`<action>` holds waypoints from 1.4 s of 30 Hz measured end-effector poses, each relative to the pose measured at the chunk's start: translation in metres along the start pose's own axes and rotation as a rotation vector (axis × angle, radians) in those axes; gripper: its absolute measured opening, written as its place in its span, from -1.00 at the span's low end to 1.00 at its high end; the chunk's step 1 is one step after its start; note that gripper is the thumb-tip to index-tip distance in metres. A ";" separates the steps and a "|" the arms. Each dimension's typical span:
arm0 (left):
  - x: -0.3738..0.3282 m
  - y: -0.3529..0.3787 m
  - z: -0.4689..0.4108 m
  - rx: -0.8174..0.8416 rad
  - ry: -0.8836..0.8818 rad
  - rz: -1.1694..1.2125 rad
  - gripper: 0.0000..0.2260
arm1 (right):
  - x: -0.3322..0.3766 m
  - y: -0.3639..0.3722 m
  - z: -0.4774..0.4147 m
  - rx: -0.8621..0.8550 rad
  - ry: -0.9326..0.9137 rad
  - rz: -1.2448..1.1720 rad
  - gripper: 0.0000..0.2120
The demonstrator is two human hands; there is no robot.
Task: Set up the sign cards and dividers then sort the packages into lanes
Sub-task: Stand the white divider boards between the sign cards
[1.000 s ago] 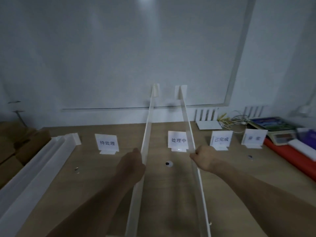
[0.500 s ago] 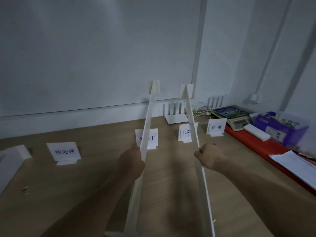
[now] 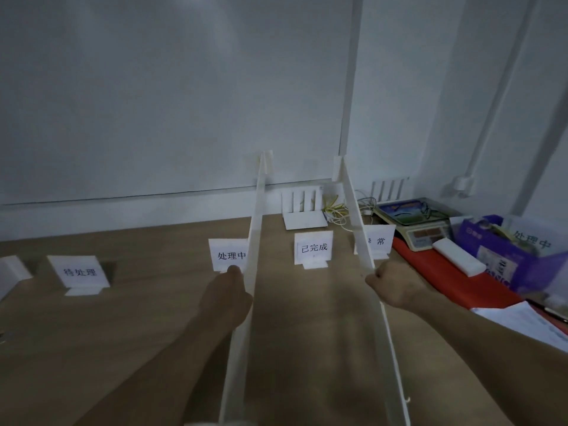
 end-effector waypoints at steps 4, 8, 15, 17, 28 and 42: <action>-0.040 0.012 -0.001 -0.005 -0.021 0.006 -0.83 | -0.042 -0.031 -0.015 0.018 -0.047 0.024 -0.66; -0.070 0.021 -0.004 -0.014 0.000 0.007 -0.84 | -0.080 -0.050 -0.027 0.002 -0.012 0.005 -0.68; -0.119 0.041 -0.013 -0.023 0.062 0.133 -0.84 | -0.137 -0.065 -0.024 -0.020 0.076 -0.041 -0.67; -0.131 0.046 -0.012 -0.025 0.073 0.137 -0.83 | -0.152 -0.066 -0.024 -0.015 0.088 -0.047 -0.67; -0.230 0.085 -0.004 -0.019 0.105 0.084 -0.86 | -0.240 -0.083 -0.054 0.069 0.098 -0.090 -0.76; -0.313 0.168 0.016 0.035 -0.037 0.085 -0.88 | -0.338 -0.070 -0.102 0.211 -0.007 -0.075 -0.77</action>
Point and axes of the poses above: each hand's wrist, its own z-axis away from the middle knuckle, its own y-axis out of the palm, x = y × z, the point moved 7 cm from there along -z, towards the middle knuckle, and after that the axes turned 6 degrees about -z, right-handed, at the moved point
